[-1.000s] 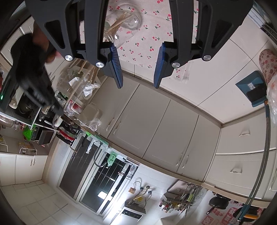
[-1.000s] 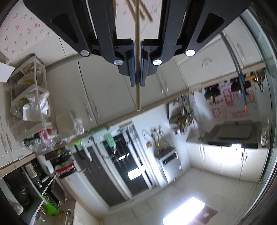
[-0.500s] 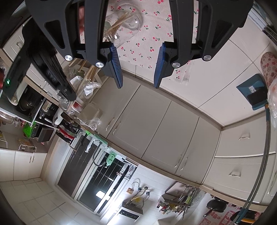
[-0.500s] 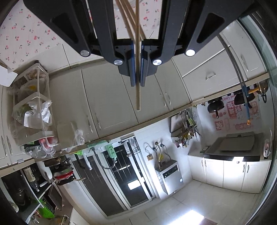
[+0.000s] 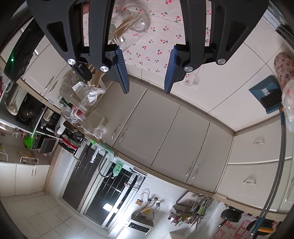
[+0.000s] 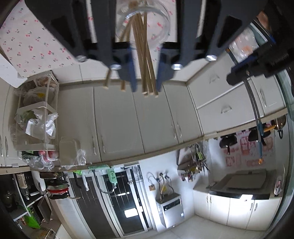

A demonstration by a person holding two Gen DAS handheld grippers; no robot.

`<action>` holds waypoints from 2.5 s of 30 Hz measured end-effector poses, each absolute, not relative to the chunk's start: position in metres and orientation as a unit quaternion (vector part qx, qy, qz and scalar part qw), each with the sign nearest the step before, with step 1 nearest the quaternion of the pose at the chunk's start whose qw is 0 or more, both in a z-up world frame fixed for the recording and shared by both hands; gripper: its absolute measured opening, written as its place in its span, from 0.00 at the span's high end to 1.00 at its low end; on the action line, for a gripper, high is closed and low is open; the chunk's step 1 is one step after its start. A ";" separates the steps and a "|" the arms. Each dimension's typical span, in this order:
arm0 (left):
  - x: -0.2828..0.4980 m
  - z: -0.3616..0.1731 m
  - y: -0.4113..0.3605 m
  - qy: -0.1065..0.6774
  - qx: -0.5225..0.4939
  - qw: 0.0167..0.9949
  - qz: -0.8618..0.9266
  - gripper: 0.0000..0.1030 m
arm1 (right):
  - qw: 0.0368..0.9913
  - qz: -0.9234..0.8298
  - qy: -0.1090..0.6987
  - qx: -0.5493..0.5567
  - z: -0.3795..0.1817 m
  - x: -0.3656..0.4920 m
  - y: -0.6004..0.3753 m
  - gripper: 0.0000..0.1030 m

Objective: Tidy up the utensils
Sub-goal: 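Lower the right gripper's chopstick into the jar and open it, then move both open grippers back down to the loose chopsticks, then close the left gripper on a chopstick while the right gripper closes on another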

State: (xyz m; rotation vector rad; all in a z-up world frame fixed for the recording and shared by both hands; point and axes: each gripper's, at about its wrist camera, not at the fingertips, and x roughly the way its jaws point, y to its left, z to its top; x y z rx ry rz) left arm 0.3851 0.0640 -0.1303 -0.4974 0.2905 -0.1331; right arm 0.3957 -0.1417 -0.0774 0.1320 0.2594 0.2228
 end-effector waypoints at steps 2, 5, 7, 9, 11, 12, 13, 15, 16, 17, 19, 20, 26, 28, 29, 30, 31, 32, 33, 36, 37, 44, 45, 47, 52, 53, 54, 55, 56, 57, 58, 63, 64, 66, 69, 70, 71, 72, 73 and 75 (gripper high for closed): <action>0.381 -0.126 0.058 0.144 -0.234 0.959 -0.063 0.60 | 0.983 0.108 0.132 0.069 -0.075 0.389 -0.150 0.71; 0.367 -0.122 0.048 0.151 -0.218 0.963 -0.057 0.53 | 0.983 0.097 0.134 0.083 -0.067 0.369 -0.171 0.64; 0.357 -0.122 0.039 0.162 -0.206 0.964 -0.054 0.46 | 0.983 0.086 0.138 0.086 -0.063 0.353 -0.185 0.60; 0.346 -0.125 0.030 0.179 -0.196 0.963 -0.055 0.42 | 0.983 0.069 0.148 0.086 -0.063 0.339 -0.199 0.48; 0.333 -0.131 0.022 0.201 -0.192 0.959 -0.058 0.40 | 0.981 0.045 0.168 0.087 -0.068 0.323 -0.217 0.44; 0.329 -0.135 0.018 0.212 -0.191 0.957 -0.061 0.39 | 0.979 0.036 0.180 0.089 -0.073 0.317 -0.225 0.43; 0.321 -0.140 0.012 0.225 -0.187 0.954 -0.063 0.38 | 0.976 0.026 0.194 0.091 -0.079 0.311 -0.232 0.43; 0.312 -0.146 0.004 0.243 -0.181 0.951 -0.067 0.37 | 0.968 0.000 0.230 0.096 -0.097 0.299 -0.249 0.41; 0.307 -0.150 -0.002 0.254 -0.177 0.948 -0.071 0.36 | 0.964 -0.007 0.247 0.102 -0.105 0.294 -0.256 0.41; 0.304 -0.154 -0.005 0.263 -0.172 0.947 -0.074 0.36 | 0.958 -0.014 0.264 0.106 -0.115 0.289 -0.262 0.41; 0.296 -0.162 -0.017 0.281 -0.161 0.943 -0.080 0.36 | 0.950 -0.025 0.291 0.108 -0.129 0.285 -0.268 0.41; 0.294 -0.166 -0.022 0.292 -0.155 0.940 -0.084 0.36 | 0.947 -0.026 0.302 0.109 -0.135 0.282 -0.271 0.41; 0.295 -0.181 -0.044 0.336 -0.124 0.928 -0.104 0.36 | 0.931 -0.009 0.358 0.075 -0.159 0.292 -0.254 0.41; 0.296 -0.184 -0.046 0.342 -0.125 0.926 -0.104 0.36 | 0.928 -0.005 0.366 0.065 -0.164 0.299 -0.246 0.41; 0.298 -0.183 -0.042 0.343 -0.128 0.925 -0.103 0.36 | 0.927 -0.006 0.370 0.057 -0.166 0.302 -0.241 0.41; 0.299 -0.182 -0.040 0.345 -0.130 0.924 -0.102 0.36 | 0.926 -0.004 0.375 0.050 -0.168 0.305 -0.236 0.41; 0.300 -0.183 -0.037 0.346 -0.131 0.924 -0.100 0.35 | 0.923 -0.002 0.381 0.046 -0.170 0.308 -0.232 0.41; 0.301 -0.183 -0.035 0.348 -0.132 0.923 -0.100 0.35 | 0.921 0.000 0.386 0.042 -0.174 0.310 -0.228 0.41; 0.302 -0.183 -0.033 0.350 -0.133 0.922 -0.098 0.35 | 0.920 -0.002 0.391 0.031 -0.177 0.312 -0.223 0.41; 0.303 -0.185 -0.027 0.356 -0.137 0.919 -0.098 0.34 | 0.911 -0.012 0.413 0.009 -0.185 0.319 -0.216 0.41; 0.304 -0.185 -0.027 0.358 -0.137 0.918 -0.099 0.34 | 0.906 -0.018 0.422 -0.002 -0.188 0.321 -0.214 0.41; 0.317 -0.194 -0.048 0.384 -0.111 0.909 -0.119 0.33 | 0.889 -0.021 0.454 -0.059 -0.189 0.319 -0.228 0.47; 0.320 -0.195 -0.054 0.388 -0.101 0.908 -0.121 0.33 | 0.888 -0.026 0.455 -0.057 -0.189 0.317 -0.236 0.49; 0.329 -0.200 -0.069 0.397 -0.072 0.907 -0.122 0.33 | 0.887 -0.031 0.458 -0.041 -0.188 0.311 -0.255 0.57; 0.346 -0.218 -0.101 0.424 -0.036 0.895 -0.136 0.33 | 0.891 -0.024 0.453 -0.018 -0.187 0.300 -0.275 0.72; 0.349 -0.221 -0.106 0.427 -0.028 0.893 -0.135 0.33 | 0.894 -0.019 0.448 -0.019 -0.187 0.297 -0.276 0.73; 0.350 -0.223 -0.111 0.431 -0.023 0.892 -0.136 0.34 | 0.895 -0.016 0.445 -0.017 -0.187 0.297 -0.277 0.73; 0.353 -0.227 -0.115 0.437 -0.018 0.890 -0.130 0.38 | 0.897 -0.011 0.442 -0.014 -0.188 0.296 -0.277 0.74; 0.355 -0.230 -0.116 0.442 -0.017 0.888 -0.127 0.40 | 0.898 -0.004 0.439 -0.010 -0.188 0.296 -0.278 0.74; 0.357 -0.233 -0.118 0.447 -0.018 0.885 -0.128 0.42 | 0.899 -0.001 0.437 -0.010 -0.188 0.295 -0.278 0.74; 0.357 -0.236 -0.120 0.446 -0.012 0.886 -0.122 0.45 | 0.900 0.002 0.436 -0.011 -0.188 0.295 -0.277 0.74; 0.358 -0.236 -0.125 0.446 -0.001 0.889 -0.103 0.53 | 0.898 0.035 0.437 -0.016 -0.187 0.295 -0.271 0.74; 0.357 -0.235 -0.126 0.450 -0.006 0.887 -0.102 0.58 | 0.898 0.040 0.438 -0.018 -0.187 0.295 -0.270 0.74; 0.354 -0.231 -0.127 0.453 -0.020 0.885 -0.109 0.61 | 0.896 0.051 0.441 -0.007 -0.187 0.293 -0.271 0.74; 0.350 -0.231 -0.134 0.456 -0.002 0.883 -0.109 0.61 | 0.894 0.052 0.445 0.014 -0.187 0.294 -0.278 0.74; 0.351 -0.233 -0.133 0.459 0.000 0.882 -0.102 0.61 | 0.893 0.051 0.446 0.018 -0.186 0.294 -0.280 0.74; 0.351 -0.234 -0.131 0.459 0.001 0.883 -0.102 0.61 | 0.891 0.052 0.449 0.033 -0.185 0.295 -0.284 0.74; 0.351 -0.234 -0.131 0.459 0.005 0.883 -0.101 0.64 | 0.890 0.050 0.450 0.042 -0.185 0.296 -0.287 0.74; 0.350 -0.234 -0.131 0.458 0.010 0.883 -0.100 0.67 | 0.890 0.046 0.450 0.047 -0.185 0.297 -0.290 0.74; 0.351 -0.233 -0.132 0.456 0.018 0.884 -0.101 0.70 | 0.890 0.042 0.450 0.065 -0.182 0.300 -0.295 0.68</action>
